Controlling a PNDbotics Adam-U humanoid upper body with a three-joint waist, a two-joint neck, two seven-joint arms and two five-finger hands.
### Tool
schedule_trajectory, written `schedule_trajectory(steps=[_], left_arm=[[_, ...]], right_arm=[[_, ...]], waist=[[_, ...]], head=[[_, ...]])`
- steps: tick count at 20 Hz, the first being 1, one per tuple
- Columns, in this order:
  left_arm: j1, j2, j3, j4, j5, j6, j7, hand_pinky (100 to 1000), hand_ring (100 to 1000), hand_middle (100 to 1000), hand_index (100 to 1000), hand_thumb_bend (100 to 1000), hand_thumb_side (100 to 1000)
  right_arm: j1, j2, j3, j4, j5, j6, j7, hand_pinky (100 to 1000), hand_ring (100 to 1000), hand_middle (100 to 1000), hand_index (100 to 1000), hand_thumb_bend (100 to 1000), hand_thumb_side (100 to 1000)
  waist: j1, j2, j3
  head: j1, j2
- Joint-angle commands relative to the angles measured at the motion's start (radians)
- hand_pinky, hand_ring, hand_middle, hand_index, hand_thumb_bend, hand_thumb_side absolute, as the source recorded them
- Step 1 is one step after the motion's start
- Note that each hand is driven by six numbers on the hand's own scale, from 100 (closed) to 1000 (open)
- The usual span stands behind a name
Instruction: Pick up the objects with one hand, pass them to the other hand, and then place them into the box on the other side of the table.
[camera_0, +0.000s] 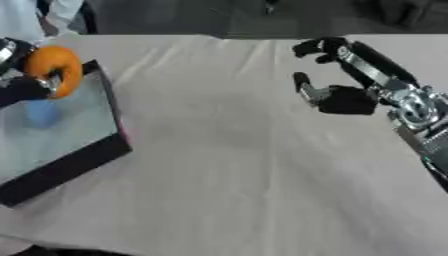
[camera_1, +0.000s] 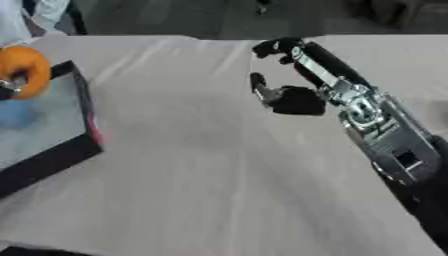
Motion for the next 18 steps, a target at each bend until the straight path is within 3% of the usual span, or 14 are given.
schedule_trajectory(steps=[1,3,4,5,6,9,15,18], left_arm=[[-0.014,0.033,0.020,0.018,-0.050,-0.008,-0.023,833,729,681,734,402,100],[-0.017,0.028,0.023,0.031,-0.081,-0.002,-0.032,872,802,776,836,659,607],[-0.018,0.026,0.026,0.037,-0.091,-0.001,-0.035,889,818,798,866,719,777],[-0.020,0.023,0.030,0.043,-0.090,0.000,-0.033,895,821,802,879,755,895],[-0.021,0.021,0.034,0.048,-0.084,-0.001,-0.030,895,820,801,882,777,930],[-0.026,0.017,0.045,0.049,-0.053,-0.001,-0.013,894,814,804,877,795,902],[-0.045,0.010,0.073,-0.036,0.028,0.025,0.090,871,759,749,783,361,680],[-0.058,0.007,0.065,-0.099,0.094,0.038,0.110,864,737,727,763,290,641]], right_arm=[[-0.008,-0.013,-0.019,-0.007,0.000,0.003,-0.014,876,919,781,856,100,448],[-0.007,-0.014,-0.022,-0.008,-0.003,0.004,-0.018,876,918,780,856,100,446],[-0.006,-0.015,-0.023,-0.008,-0.003,0.005,-0.020,876,918,780,856,100,447],[-0.005,-0.015,-0.024,-0.007,-0.004,0.005,-0.021,876,919,780,856,100,448],[-0.005,-0.016,-0.024,-0.007,-0.004,0.005,-0.022,876,919,781,857,100,448],[-0.002,-0.019,-0.027,-0.006,-0.005,0.005,-0.023,876,919,782,858,100,448],[0.011,-0.036,-0.047,-0.016,-0.017,0.007,-0.039,876,920,781,856,100,423],[0.028,-0.064,-0.068,-0.029,-0.024,0.009,-0.056,877,919,787,858,100,374]], waist=[[0.001,-0.017,-0.002],[0.002,-0.016,-0.004],[0.002,-0.016,-0.004],[0.003,-0.017,-0.005],[0.004,-0.017,-0.006],[0.006,-0.020,-0.009],[0.007,-0.027,-0.017],[0.008,-0.033,-0.026]], head=[[0.004,0.003],[0.000,0.004],[-0.005,0.004],[-0.010,0.005],[-0.015,0.004],[-0.030,0.003],[-0.090,0.002],[-0.121,0.002]])
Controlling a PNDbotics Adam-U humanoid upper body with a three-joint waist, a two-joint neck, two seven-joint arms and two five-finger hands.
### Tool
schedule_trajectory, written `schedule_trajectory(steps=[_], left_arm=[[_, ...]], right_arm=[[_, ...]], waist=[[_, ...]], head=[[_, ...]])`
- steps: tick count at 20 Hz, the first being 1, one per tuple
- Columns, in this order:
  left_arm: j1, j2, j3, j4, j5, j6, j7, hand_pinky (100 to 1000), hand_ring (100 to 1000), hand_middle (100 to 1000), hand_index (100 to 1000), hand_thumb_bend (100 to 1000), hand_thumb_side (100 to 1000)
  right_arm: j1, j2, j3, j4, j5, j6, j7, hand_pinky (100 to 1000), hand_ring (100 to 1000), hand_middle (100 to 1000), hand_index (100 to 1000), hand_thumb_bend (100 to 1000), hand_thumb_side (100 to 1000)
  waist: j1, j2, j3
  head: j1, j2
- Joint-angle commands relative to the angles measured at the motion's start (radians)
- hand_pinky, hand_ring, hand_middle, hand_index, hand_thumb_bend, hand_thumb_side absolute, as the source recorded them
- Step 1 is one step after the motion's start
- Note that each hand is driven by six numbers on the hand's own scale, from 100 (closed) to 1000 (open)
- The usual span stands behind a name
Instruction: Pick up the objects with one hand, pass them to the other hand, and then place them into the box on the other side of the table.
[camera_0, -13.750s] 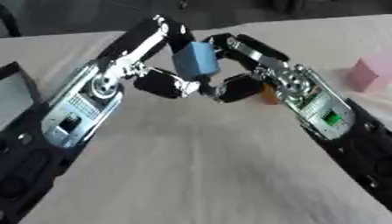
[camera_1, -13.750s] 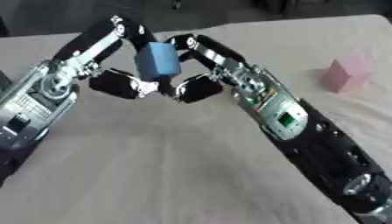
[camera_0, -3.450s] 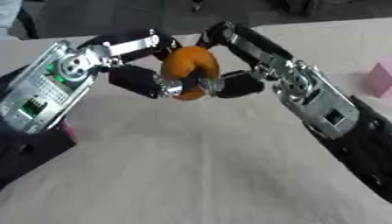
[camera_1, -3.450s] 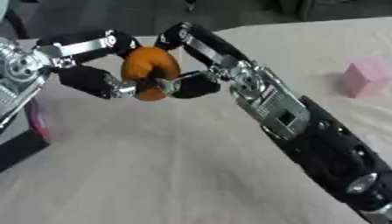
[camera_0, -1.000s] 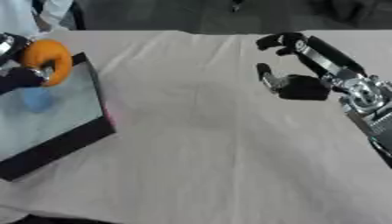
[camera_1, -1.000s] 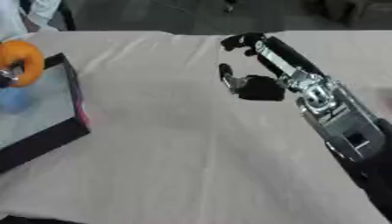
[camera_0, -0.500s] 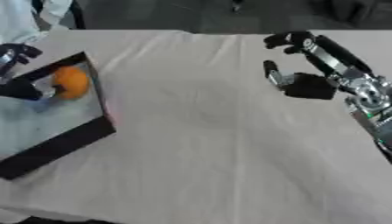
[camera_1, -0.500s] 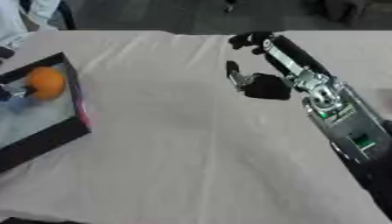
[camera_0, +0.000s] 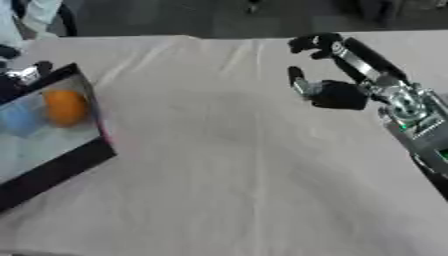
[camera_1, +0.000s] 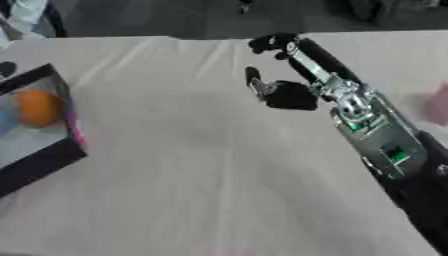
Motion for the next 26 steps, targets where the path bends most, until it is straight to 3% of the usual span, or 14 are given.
schedule_trajectory(steps=[1,4,6,10,13,17,22,26], left_arm=[[-0.027,0.022,0.009,-0.078,0.065,0.010,0.018,862,733,723,760,285,638],[-0.035,0.023,-0.002,-0.137,0.108,0.014,0.008,865,725,719,753,270,653],[-0.032,0.015,0.004,-0.167,0.144,0.031,0.001,875,722,725,757,274,715],[-0.018,0.019,0.031,-0.244,0.217,0.069,0.021,884,726,738,762,249,707],[-0.004,0.029,0.044,-0.271,0.253,0.096,0.055,887,729,743,764,229,705],[0.010,0.041,0.039,-0.277,0.274,0.117,0.070,887,730,743,762,216,708],[0.010,0.047,0.037,-0.273,0.272,0.124,0.067,886,731,743,761,213,708],[0.009,0.051,0.032,-0.265,0.263,0.127,0.059,885,732,741,759,213,711]], right_arm=[[0.003,-0.060,-0.036,-0.027,-0.005,0.003,-0.021,877,918,789,859,100,355],[0.025,-0.114,-0.065,-0.032,0.019,0.005,-0.025,882,919,805,862,100,300],[0.043,-0.152,-0.089,-0.031,0.040,0.009,-0.011,886,928,823,867,100,327],[0.113,-0.245,-0.157,-0.030,0.045,0.003,0.056,894,943,849,882,100,418],[0.174,-0.333,-0.234,-0.006,-0.002,-0.025,0.142,899,951,860,895,100,480],[0.222,-0.458,-0.329,0.098,-0.054,-0.082,0.210,916,971,879,922,100,454],[0.264,-0.580,-0.384,0.264,-0.067,-0.203,0.309,929,979,896,939,107,479],[0.281,-0.629,-0.410,0.375,-0.021,-0.222,0.310,928,973,878,940,206,500]], waist=[[0.001,-0.031,-0.007],[-0.003,-0.039,-0.021],[-0.005,-0.042,-0.029],[-0.009,-0.044,-0.040],[-0.012,-0.043,-0.040],[-0.019,-0.036,-0.040],[-0.026,-0.023,-0.035],[-0.029,-0.015,-0.033]], head=[[-0.030,0.004],[-0.045,0.011],[-0.050,0.012],[-0.055,0.019],[-0.060,0.014],[-0.081,0.008],[-0.105,0.000],[-0.124,-0.006]])
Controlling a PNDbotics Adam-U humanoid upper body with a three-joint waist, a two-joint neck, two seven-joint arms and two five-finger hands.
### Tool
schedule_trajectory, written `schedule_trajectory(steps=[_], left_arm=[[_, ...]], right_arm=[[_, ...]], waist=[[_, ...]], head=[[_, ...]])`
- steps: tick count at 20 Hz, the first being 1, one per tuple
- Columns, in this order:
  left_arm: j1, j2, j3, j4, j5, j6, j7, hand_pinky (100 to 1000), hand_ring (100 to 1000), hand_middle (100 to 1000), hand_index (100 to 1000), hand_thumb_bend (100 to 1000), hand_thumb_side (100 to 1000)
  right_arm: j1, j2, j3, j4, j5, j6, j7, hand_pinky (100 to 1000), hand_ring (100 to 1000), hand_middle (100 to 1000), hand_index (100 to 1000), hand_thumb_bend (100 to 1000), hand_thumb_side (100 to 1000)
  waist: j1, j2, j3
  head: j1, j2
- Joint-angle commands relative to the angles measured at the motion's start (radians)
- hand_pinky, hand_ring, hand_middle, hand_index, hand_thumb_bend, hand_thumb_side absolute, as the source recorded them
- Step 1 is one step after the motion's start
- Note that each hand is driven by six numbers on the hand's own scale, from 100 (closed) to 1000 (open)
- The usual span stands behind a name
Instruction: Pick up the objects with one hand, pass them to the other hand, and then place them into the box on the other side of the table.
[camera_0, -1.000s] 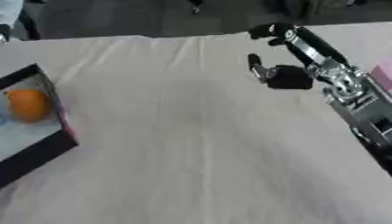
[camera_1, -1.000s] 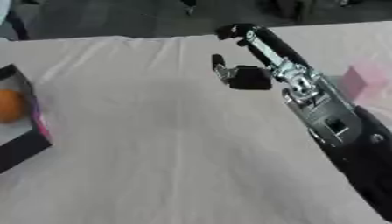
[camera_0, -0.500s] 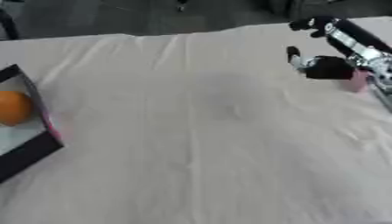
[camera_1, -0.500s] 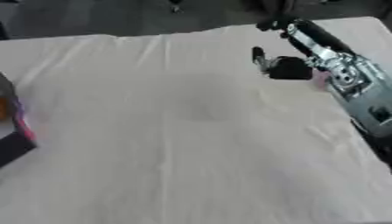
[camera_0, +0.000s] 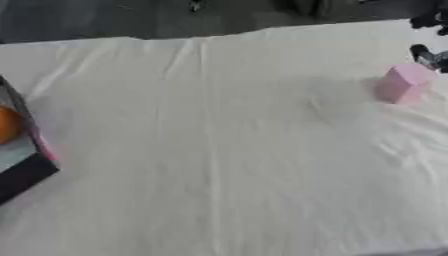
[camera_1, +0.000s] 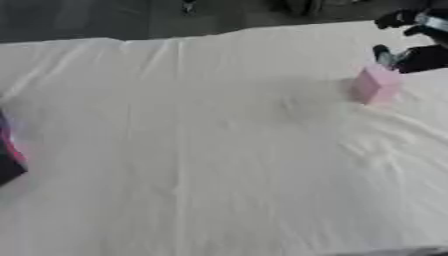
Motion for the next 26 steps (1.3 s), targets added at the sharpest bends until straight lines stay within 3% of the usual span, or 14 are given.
schedule_trajectory(steps=[1,2,3,4,9,13,16,20,26], left_arm=[[-0.012,0.047,0.008,-0.001,-0.008,0.003,-0.007,885,733,741,759,212,712],[-0.012,0.047,0.007,0.000,-0.011,0.004,-0.010,885,733,741,758,212,713],[-0.013,0.047,0.006,0.002,-0.013,0.004,-0.013,885,733,741,759,212,715],[-0.013,0.046,0.006,0.002,-0.015,0.004,-0.016,885,733,741,758,210,715],[-0.025,0.047,0.001,0.005,-0.023,0.005,-0.027,883,734,741,758,211,717],[-0.034,0.054,0.002,-0.001,-0.027,0.005,-0.030,882,735,740,758,211,716],[-0.037,0.057,0.002,-0.005,-0.025,0.006,-0.032,882,735,739,757,211,718],[-0.033,0.062,0.002,-0.012,-0.023,0.008,-0.032,882,735,739,756,210,722],[-0.034,0.063,-0.001,-0.015,-0.024,0.010,-0.030,879,734,736,753,212,719]], right_arm=[[0.002,-0.081,-0.033,0.067,0.025,-0.014,-0.004,928,971,875,940,229,499],[0.007,-0.086,-0.033,0.078,0.028,-0.020,-0.007,931,971,875,944,282,472],[0.012,-0.092,-0.032,0.082,0.033,-0.036,-0.005,937,977,876,952,349,376],[0.019,-0.096,-0.031,0.080,0.031,-0.066,0.006,946,989,876,958,435,204],[0.041,-0.119,-0.048,0.093,0.016,-0.243,0.075,973,1000,898,979,422,245],[0.058,-0.130,-0.061,0.080,0.051,-0.309,0.057,977,1000,877,974,426,274],[0.067,-0.140,-0.070,0.042,0.096,-0.321,-0.011,982,996,890,988,437,393],[0.079,-0.148,-0.069,0.018,0.195,-0.310,-0.111,985,992,903,998,442,480],[0.075,-0.136,-0.058,0.053,0.291,-0.304,-0.179,988,988,912,1000,442,489]], waist=[[-0.005,-0.012,0.001],[-0.006,-0.010,0.002],[-0.007,-0.008,0.002],[-0.007,-0.005,0.003],[-0.009,0.016,0.009],[-0.008,0.039,0.017],[-0.011,0.052,0.027],[-0.017,0.065,0.040],[-0.019,0.082,0.057]], head=[[-0.024,-0.017],[-0.036,-0.019],[-0.047,-0.023],[-0.056,-0.027],[-0.079,-0.049],[-0.083,-0.072],[-0.089,-0.086],[-0.095,-0.102],[-0.101,-0.117]])
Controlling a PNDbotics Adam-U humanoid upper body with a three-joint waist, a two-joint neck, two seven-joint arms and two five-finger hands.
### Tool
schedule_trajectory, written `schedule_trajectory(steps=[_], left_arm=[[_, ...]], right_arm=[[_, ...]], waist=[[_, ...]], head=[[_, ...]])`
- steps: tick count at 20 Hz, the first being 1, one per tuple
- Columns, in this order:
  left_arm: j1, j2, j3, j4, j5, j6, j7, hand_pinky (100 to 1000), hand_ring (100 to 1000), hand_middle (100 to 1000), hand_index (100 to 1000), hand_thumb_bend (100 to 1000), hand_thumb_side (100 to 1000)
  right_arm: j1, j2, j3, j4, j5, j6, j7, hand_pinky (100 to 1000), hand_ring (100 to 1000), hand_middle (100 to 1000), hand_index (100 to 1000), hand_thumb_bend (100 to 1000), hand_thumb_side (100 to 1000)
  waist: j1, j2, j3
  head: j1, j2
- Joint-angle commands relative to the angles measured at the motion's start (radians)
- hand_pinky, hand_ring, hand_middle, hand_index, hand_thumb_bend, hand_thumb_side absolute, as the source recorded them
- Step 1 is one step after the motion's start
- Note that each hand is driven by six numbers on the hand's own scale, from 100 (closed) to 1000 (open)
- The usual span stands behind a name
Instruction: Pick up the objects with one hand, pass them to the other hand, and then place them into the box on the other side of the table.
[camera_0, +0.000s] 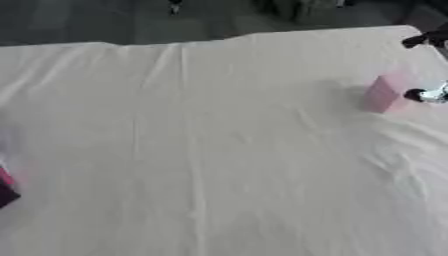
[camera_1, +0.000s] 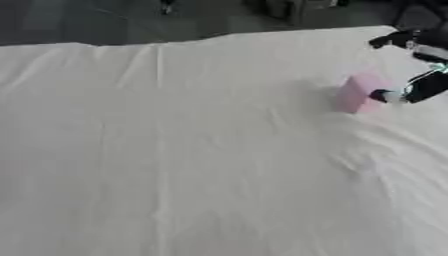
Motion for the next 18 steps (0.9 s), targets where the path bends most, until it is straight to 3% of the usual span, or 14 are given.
schedule_trajectory(steps=[1,4,10,14,18], left_arm=[[-0.016,0.042,0.005,-0.014,-0.005,0.001,0.000,879,733,736,753,210,718],[-0.018,0.041,0.003,-0.015,-0.007,0.001,0.000,878,733,735,752,207,715],[-0.010,0.047,0.002,-0.012,-0.007,0.003,0.003,876,733,733,751,208,712],[-0.011,0.046,-0.005,-0.010,-0.011,0.003,0.001,874,734,733,750,205,706],[-0.009,0.049,-0.008,-0.008,-0.017,0.003,-0.001,873,735,733,749,198,698]], right_arm=[[-0.013,-0.046,-0.006,0.014,0.045,-0.005,-0.023,991,989,915,1000,442,513],[-0.013,-0.044,-0.002,0.025,0.116,-0.004,-0.022,995,985,920,1000,442,619],[-0.011,-0.039,-0.009,0.049,0.195,0.006,-0.049,997,985,925,1000,439,696],[-0.012,-0.035,-0.008,0.063,0.220,0.007,-0.060,998,987,928,1000,441,664],[-0.008,-0.039,-0.013,0.063,0.254,0.011,-0.065,998,984,936,1000,434,765]], waist=[[-0.002,-0.016,0.005],[-0.003,-0.011,0.010],[-0.001,-0.006,0.011],[0.002,0.000,0.012],[0.003,0.007,0.011]], head=[[-0.008,-0.019],[-0.011,-0.020],[-0.016,-0.025],[-0.017,-0.029],[-0.015,-0.028]])
